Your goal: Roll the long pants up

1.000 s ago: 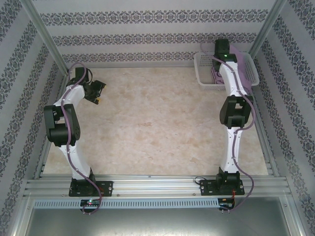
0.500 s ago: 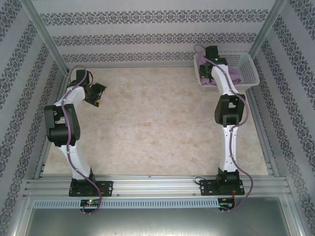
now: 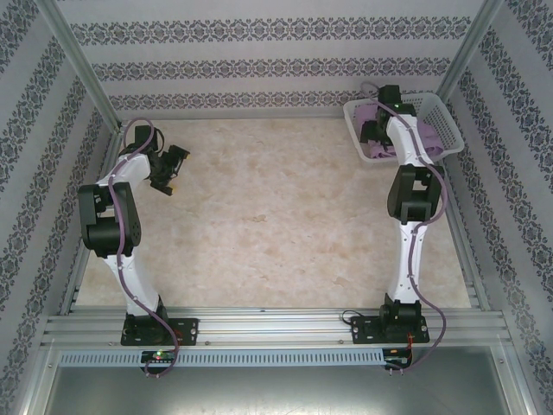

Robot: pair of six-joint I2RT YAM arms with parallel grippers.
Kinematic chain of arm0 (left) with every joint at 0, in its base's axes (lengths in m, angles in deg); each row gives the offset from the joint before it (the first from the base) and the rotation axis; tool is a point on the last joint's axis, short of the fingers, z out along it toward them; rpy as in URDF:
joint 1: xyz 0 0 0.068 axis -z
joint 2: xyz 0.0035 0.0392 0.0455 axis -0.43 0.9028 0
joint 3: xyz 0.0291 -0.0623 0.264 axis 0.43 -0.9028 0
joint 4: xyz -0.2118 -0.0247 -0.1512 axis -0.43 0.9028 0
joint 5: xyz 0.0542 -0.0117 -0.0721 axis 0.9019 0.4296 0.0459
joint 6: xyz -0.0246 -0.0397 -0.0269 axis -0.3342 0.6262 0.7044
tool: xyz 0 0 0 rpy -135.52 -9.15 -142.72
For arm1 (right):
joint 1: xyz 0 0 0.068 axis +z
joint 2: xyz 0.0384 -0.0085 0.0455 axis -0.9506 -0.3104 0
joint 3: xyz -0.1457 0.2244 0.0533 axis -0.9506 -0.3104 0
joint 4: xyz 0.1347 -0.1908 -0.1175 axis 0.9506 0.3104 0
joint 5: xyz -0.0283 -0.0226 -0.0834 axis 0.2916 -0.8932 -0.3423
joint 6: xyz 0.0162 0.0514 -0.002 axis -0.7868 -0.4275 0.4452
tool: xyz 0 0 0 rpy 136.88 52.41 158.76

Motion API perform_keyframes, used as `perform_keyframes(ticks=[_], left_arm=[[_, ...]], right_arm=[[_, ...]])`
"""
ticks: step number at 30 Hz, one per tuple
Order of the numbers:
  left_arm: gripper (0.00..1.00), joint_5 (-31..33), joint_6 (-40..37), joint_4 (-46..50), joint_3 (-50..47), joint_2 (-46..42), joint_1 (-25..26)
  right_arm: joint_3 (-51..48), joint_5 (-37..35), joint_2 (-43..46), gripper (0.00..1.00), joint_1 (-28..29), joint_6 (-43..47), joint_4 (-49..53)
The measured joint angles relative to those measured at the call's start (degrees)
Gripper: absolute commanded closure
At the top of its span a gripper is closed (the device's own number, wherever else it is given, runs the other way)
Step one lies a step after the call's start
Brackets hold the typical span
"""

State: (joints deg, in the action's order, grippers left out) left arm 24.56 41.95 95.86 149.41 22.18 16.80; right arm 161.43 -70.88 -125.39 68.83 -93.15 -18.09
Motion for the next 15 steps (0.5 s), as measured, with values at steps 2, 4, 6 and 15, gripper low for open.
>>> perform_keyframes(ticks=[2, 4, 6, 15], left_arm=[[0.0, 0.63, -1.29, 0.39, 1.62, 0.52, 0.0], [0.0, 1.36, -2.86, 0.74, 4.04, 0.92, 0.0], [0.0, 1.42, -4.66, 0.68, 6.73, 0.98, 0.0], [0.0, 3.41, -19.23, -6.71, 3.78, -6.43, 0.04]], right_arm=[[-0.57, 1.4, 4.26, 0.11, 0.81, 0.92, -0.22], [-0.55, 2.64, 9.11, 0.1, 2.27, 1.66, -2.01], [0.72, 3.54, 13.57, 0.1, 3.87, 2.21, -3.48], [-16.06, 6.67, 33.55, 0.03, 6.16, 2.64, -15.82]])
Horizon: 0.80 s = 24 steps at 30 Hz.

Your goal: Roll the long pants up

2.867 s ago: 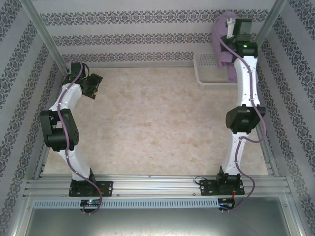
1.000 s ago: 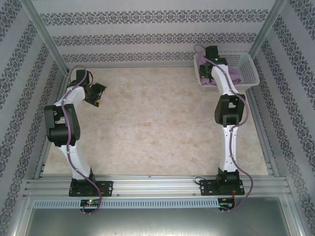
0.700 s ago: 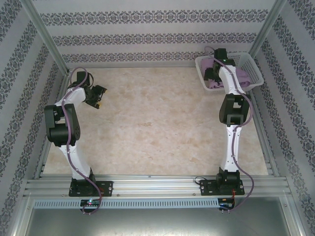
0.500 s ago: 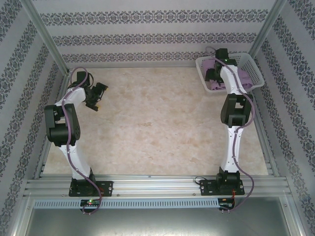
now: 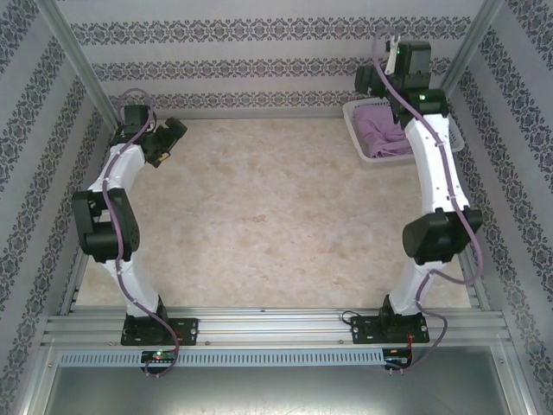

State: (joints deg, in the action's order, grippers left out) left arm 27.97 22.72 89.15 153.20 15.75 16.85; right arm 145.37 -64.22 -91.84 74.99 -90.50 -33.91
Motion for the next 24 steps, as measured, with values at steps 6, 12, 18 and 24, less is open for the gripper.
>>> perform_keyframes(ticks=[6, 12, 18, 24], left_arm=[[0.0, 9.44, -14.21, -19.17, -31.82, -23.54, 0.0], [0.0, 17.99, -20.68, -36.22, -54.21, -30.36, 0.0], [0.0, 20.68, -24.55, -47.63, -65.77, -29.18, 0.0], [0.0, 19.8, -25.97, -58.53, -66.51, -25.18, 0.0]], right_arm=[[-43.85, -1.6, 10.86, 0.02, -0.22, 2.38, -17.31], [-73.48, -5.44, 17.2, 0.02, -0.7, 3.91, -33.22], [-80.94, -6.43, 18.71, 0.03, -0.7, 4.48, -47.91], [-82.88, -6.01, 18.67, 0.02, -0.15, 4.68, -60.74]])
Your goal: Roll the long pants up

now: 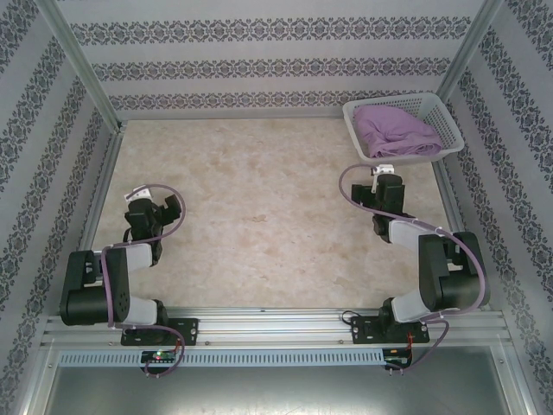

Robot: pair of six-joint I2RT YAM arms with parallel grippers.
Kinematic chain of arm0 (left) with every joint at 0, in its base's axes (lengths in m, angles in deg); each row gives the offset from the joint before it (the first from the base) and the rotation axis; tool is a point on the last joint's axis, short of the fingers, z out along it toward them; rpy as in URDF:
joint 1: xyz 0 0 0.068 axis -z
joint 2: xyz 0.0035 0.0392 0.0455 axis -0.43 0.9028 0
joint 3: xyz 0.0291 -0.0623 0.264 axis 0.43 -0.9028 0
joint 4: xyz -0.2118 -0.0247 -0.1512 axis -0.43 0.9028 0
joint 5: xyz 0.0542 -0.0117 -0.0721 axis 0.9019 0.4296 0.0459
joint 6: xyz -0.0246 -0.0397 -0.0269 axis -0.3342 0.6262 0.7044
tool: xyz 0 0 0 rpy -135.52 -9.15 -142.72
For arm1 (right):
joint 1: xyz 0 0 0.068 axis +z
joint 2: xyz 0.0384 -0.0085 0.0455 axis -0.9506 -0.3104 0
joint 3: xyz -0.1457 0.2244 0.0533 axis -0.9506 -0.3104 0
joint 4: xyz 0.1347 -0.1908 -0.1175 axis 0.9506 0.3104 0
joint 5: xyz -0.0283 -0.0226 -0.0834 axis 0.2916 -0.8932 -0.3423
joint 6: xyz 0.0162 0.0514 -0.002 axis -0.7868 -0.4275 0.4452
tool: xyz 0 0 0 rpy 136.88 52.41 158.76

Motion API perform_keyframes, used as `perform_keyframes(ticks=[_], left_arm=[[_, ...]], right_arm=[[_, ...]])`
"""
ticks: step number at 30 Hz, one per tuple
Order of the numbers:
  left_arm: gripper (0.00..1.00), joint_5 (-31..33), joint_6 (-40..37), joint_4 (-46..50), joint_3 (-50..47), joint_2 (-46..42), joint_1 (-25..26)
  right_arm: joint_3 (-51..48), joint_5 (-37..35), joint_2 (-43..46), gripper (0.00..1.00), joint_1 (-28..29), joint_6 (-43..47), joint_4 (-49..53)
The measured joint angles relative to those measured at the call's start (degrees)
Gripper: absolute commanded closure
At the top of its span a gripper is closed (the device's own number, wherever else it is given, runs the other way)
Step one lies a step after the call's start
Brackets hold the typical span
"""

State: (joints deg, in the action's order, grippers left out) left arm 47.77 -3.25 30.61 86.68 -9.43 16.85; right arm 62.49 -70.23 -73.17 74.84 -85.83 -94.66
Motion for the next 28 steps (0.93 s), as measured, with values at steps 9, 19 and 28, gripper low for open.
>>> perform_keyframes(ticks=[9, 19, 28], left_arm=[[0.0, -7.41, -4.72, -18.88, -5.66, 5.66, 1.31], [0.0, -10.36, -11.26, -12.41, 3.54, 9.49, 6.43], [0.0, -10.08, -11.98, -9.92, 3.58, 9.49, 6.43]], right_arm=[[-11.69, 0.2, -2.6, 0.02, 0.31, 0.0, -19.34], [-11.67, 0.68, -2.47, 0.02, -0.15, -0.09, -23.82], [-11.65, 1.11, -2.47, 0.02, -0.55, -0.2, -23.82]])
